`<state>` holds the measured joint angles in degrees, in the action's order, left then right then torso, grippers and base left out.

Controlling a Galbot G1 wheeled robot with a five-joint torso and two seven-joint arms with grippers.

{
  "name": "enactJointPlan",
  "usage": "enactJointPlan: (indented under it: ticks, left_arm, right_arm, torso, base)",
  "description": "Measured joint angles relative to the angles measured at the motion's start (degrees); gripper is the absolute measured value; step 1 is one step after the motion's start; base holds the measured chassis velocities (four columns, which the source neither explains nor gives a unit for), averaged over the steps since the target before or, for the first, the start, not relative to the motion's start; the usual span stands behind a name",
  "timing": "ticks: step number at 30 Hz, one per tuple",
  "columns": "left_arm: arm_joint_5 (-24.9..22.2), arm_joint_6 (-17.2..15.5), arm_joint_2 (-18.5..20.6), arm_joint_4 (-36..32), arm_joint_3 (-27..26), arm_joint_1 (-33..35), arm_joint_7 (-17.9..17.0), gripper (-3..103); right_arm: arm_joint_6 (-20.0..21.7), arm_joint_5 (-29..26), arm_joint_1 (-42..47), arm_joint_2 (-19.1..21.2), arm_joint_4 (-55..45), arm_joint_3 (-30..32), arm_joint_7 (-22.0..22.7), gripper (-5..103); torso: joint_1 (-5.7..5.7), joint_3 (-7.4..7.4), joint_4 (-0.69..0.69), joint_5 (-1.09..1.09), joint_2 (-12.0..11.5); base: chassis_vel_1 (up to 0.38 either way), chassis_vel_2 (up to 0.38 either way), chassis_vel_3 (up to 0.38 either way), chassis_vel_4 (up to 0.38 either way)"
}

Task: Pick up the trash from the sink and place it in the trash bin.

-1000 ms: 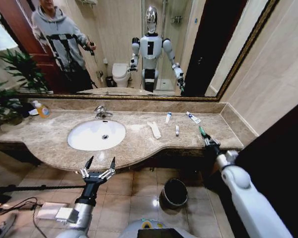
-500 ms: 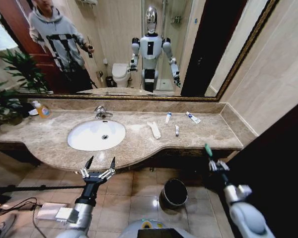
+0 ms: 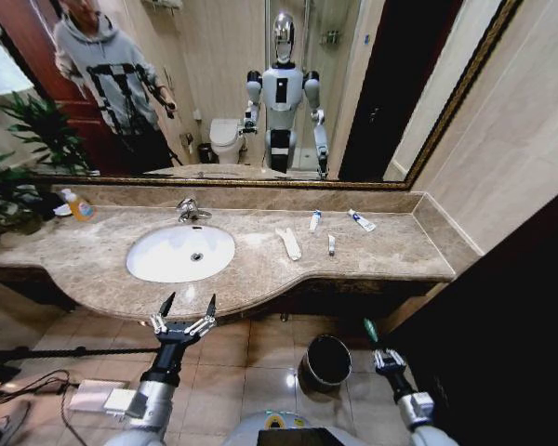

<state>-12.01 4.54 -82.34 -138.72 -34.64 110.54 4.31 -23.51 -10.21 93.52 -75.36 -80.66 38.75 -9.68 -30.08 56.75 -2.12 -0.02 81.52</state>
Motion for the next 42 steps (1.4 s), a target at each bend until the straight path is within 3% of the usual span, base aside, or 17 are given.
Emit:
enactJointPlan:
  ticks: [15,38,41,42]
  left_arm:
    - [0.0,0.0,0.0,0.0,0.0,0.0,0.0,100]
    - [0.0,0.0,0.0,0.0,0.0,0.0,0.0,100]
    - [0.0,0.0,0.0,0.0,0.0,0.0,0.0,100]
    - [0.0,0.0,0.0,0.0,0.0,0.0,0.0,100]
  right_arm:
    - [-0.6,6.7,-12.3,-3.8,22.8,-4.3,-1.3,21]
    - [-1.9,15.7,-31.5,-8.2,50.8,-3.2,-1.9,18]
    - [-1.9,16.2,-32.8,-8.3,52.9,-2.9,-2.0,22]
    - [-2.0,16.4,-33.5,-8.4,53.9,-2.7,-2.0,33]
  torso:
    - [0.0,0.01,0.01,0.03,0.0]
    - [-0.01,0.01,0.01,0.02,0.0]
    - [0.0,0.01,0.01,0.02,0.0]
    - [-0.01,0.01,0.01,0.02,0.0]
  base:
    - [0.0,0.0,0.0,0.0]
    - [0.0,0.0,0.0,0.0]
    - [0.0,0.0,0.0,0.0]
    - [0.0,0.0,0.0,0.0]
